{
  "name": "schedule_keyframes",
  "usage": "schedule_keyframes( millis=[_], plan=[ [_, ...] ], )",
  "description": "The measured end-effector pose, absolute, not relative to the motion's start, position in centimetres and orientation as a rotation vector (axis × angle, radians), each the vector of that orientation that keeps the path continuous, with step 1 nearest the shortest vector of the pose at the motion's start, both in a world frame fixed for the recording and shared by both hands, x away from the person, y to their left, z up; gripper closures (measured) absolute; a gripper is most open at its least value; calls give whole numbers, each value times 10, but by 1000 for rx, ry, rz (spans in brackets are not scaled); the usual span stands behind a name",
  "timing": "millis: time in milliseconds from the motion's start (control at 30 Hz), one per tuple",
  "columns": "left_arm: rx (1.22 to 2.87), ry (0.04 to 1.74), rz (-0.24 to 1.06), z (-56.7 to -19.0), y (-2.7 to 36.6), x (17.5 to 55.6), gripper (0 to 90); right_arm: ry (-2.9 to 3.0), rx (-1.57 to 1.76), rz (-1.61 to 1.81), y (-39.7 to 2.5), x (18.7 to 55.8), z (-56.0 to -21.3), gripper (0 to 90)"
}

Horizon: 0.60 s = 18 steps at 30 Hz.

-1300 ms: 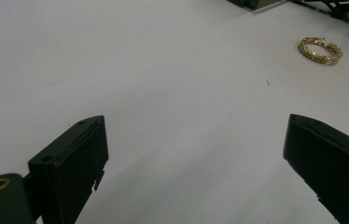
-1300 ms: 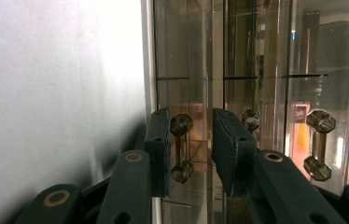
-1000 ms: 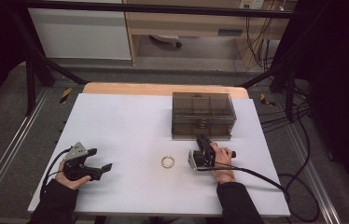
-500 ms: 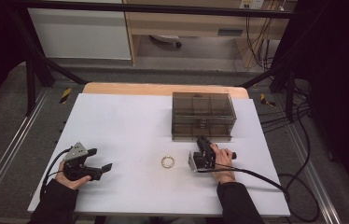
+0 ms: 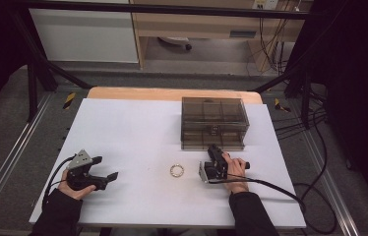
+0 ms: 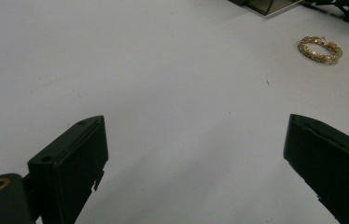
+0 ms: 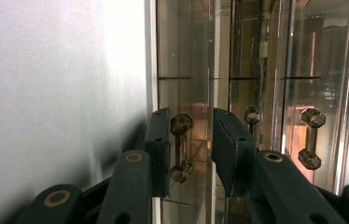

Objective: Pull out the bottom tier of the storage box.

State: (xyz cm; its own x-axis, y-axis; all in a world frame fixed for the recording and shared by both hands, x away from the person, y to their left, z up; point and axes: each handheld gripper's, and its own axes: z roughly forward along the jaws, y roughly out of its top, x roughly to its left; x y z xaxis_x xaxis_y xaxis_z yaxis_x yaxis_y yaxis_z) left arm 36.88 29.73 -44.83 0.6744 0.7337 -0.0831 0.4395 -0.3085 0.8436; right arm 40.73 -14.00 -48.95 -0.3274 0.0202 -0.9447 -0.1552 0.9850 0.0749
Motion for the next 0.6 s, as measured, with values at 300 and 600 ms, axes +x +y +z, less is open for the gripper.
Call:
schedule_keyframes(
  millis=[300,600],
  plan=[
    [1953,913,396,-448,297,369,64,1901,-101,172,-139,403,-489,687],
    [1951,913,396,-448,297,369,64,1900,-104,176,-140,400,-488,687]
  ],
)
